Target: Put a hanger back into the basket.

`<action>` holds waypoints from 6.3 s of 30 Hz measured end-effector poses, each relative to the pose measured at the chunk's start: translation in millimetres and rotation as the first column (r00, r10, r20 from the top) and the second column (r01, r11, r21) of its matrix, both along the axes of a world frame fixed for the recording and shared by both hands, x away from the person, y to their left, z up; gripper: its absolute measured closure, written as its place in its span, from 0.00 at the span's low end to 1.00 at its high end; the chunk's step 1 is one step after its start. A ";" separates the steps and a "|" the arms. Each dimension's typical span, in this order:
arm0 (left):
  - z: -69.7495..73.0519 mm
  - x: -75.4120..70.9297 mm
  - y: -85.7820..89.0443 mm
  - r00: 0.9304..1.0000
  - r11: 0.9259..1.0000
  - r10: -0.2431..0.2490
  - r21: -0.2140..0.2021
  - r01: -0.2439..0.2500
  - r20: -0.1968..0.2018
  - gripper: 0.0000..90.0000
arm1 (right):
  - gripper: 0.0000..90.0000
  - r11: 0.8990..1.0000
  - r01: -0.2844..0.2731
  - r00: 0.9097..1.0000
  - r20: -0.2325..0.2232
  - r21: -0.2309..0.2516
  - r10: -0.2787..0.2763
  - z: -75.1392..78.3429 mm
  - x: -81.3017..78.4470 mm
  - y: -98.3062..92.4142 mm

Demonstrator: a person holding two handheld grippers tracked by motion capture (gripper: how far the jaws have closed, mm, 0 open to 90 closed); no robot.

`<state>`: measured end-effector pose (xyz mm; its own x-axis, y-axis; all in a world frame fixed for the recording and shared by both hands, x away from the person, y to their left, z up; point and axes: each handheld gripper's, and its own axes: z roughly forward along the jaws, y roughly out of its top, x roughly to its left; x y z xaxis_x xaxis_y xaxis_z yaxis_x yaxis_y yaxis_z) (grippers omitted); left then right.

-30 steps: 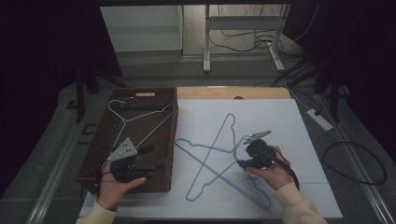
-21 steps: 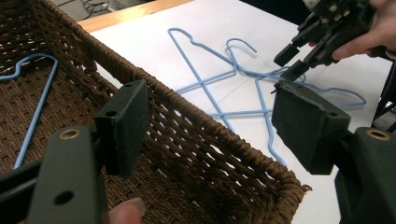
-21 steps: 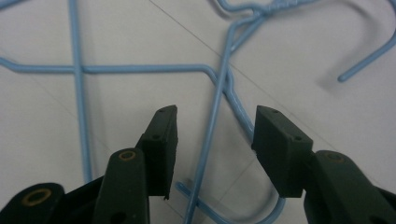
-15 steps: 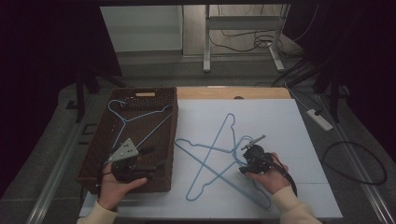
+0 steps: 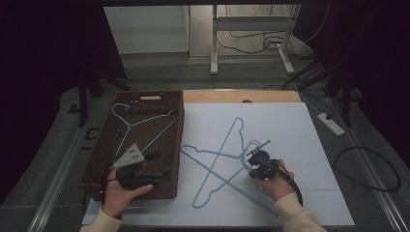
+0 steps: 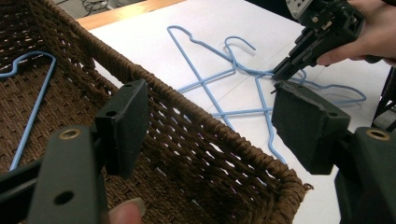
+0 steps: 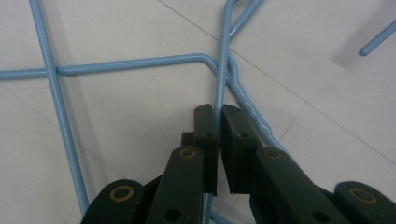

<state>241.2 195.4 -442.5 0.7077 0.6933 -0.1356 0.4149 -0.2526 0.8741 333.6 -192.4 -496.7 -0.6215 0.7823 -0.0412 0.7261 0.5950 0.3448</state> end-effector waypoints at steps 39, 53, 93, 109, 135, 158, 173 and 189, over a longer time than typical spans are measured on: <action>9.3 4.7 -22.6 0.999 0.999 -0.025 0.031 0.024 0.020 0.32 | 0.98 0.880 -0.223 0.963 0.233 0.420 0.132 69.5 -32.3 -69.8; 25.9 19.7 -44.4 0.996 0.996 -0.069 0.060 0.065 0.055 0.32 | 0.98 0.841 -0.265 0.951 0.269 0.471 0.149 86.5 -38.7 -74.5; 14.1 108.0 -175.7 0.937 0.849 -0.347 0.438 0.296 0.038 0.77 | 0.98 0.794 -0.314 0.938 0.299 0.520 0.175 105.4 -47.3 -90.0; 25.7 81.9 -175.1 0.893 0.784 -0.448 0.499 0.370 0.042 0.95 | 0.94 0.840 -0.291 0.927 0.353 0.459 0.128 100.6 -40.7 -106.8; 63.1 71.5 -124.5 0.975 0.953 -0.218 0.228 0.201 0.052 0.97 | 0.42 0.840 -0.161 0.812 0.554 0.518 -0.186 111.9 -47.3 -137.6; 84.9 43.5 -2.0 0.994 0.994 0.042 0.096 -0.051 0.098 0.97 | 0.41 0.843 -0.177 0.872 0.477 0.508 -0.104 78.3 -34.1 -119.9; 74.4 28.9 70.7 0.972 0.972 0.218 0.075 -0.225 0.092 0.97 | 0.40 0.847 -0.178 0.890 0.448 0.501 -0.078 64.4 -31.6 -116.1; 52.1 34.9 108.0 0.948 0.938 0.315 0.137 -0.319 0.052 0.97 | 0.40 0.848 -0.185 0.899 0.434 0.497 -0.058 56.9 -30.7 -114.2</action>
